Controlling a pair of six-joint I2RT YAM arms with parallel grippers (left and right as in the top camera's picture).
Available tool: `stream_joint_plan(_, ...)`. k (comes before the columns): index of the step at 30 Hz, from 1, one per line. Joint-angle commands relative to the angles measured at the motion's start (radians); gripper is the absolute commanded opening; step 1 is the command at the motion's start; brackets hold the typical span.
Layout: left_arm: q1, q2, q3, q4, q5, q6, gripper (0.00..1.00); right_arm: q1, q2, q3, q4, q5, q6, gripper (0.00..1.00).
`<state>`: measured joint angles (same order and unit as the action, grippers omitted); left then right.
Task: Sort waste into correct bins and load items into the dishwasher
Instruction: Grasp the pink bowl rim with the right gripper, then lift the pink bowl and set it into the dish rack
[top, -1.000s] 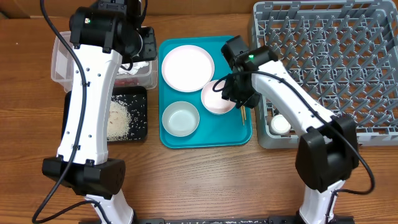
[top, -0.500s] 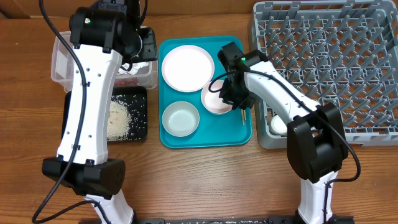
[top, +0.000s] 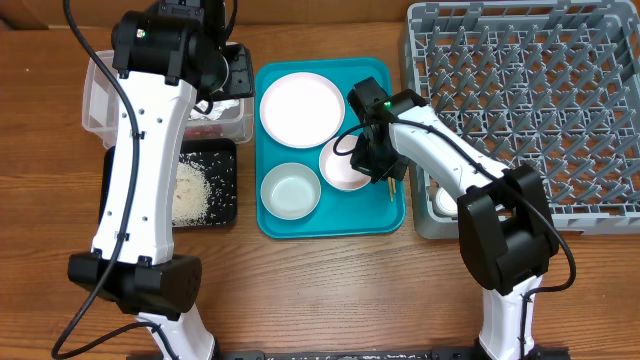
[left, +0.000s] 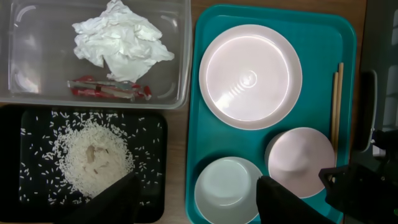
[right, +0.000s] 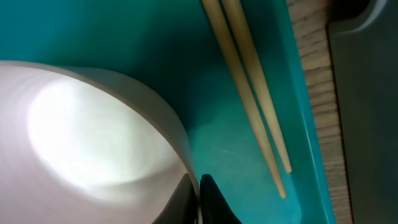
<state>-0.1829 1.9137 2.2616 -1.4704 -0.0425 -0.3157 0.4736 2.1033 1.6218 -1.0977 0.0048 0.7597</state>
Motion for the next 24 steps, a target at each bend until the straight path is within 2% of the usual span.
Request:
stream_joint_plan(1,0.001,-0.005,0.016,0.001,-0.017,-0.014,0.63,0.003,0.001,-0.001,-0.008,0.02,0.003,0.04)
stream_joint_plan(6,0.001,-0.005,0.016,0.001,-0.017,-0.014,0.66,0.002,-0.025,0.017,-0.042,0.025,-0.005,0.04)
stream_joint_plan(13,0.001,-0.004,0.016,0.001,-0.017,-0.014,0.77,0.002,-0.158,0.037,-0.084,0.07,-0.035,0.04)
stream_joint_plan(15,0.001,-0.005,0.016,0.001,-0.017,-0.014,0.83,0.002,-0.204,0.037,-0.09,0.081,-0.051,0.04)
stream_joint_plan(18,0.001,-0.004,0.016,0.003,-0.017,-0.014,1.0,0.002,-0.268,0.037,-0.098,0.105,-0.065,0.04)
stream_joint_plan(24,0.001,-0.005,0.016,0.005,-0.017,-0.014,1.0,0.002,-0.394,0.037,-0.135,0.223,-0.064,0.04)
